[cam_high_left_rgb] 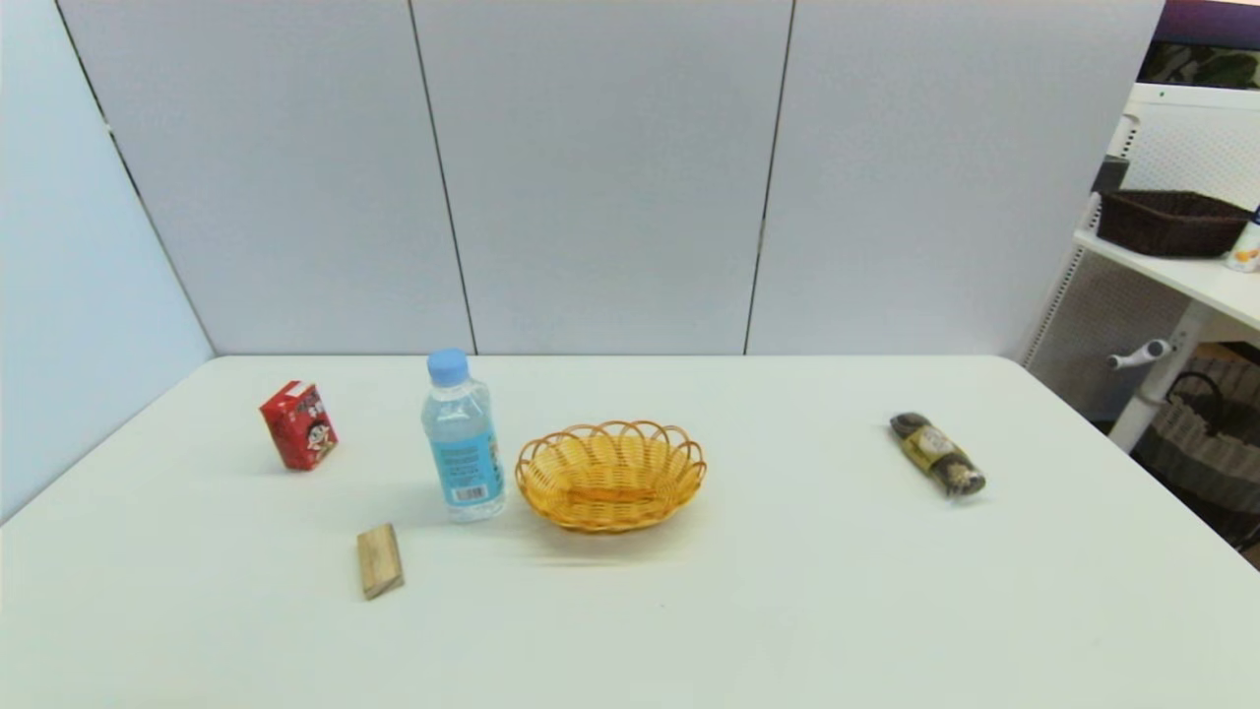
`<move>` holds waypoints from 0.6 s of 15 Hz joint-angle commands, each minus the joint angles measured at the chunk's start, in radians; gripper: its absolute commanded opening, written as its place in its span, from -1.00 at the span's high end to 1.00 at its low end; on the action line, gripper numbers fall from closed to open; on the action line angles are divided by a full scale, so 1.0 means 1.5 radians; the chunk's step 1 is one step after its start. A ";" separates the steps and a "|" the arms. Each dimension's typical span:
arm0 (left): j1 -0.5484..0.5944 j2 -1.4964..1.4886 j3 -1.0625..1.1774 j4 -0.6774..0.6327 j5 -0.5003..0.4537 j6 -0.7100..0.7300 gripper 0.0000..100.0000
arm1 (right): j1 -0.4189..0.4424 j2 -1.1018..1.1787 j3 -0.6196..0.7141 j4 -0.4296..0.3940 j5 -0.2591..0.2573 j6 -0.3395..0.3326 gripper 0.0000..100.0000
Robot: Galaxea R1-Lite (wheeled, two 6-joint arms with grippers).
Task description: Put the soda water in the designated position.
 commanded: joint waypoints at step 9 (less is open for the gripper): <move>0.000 0.000 0.000 -0.001 0.000 0.000 -1.00 | 0.000 -0.001 0.000 0.000 0.000 0.000 -1.00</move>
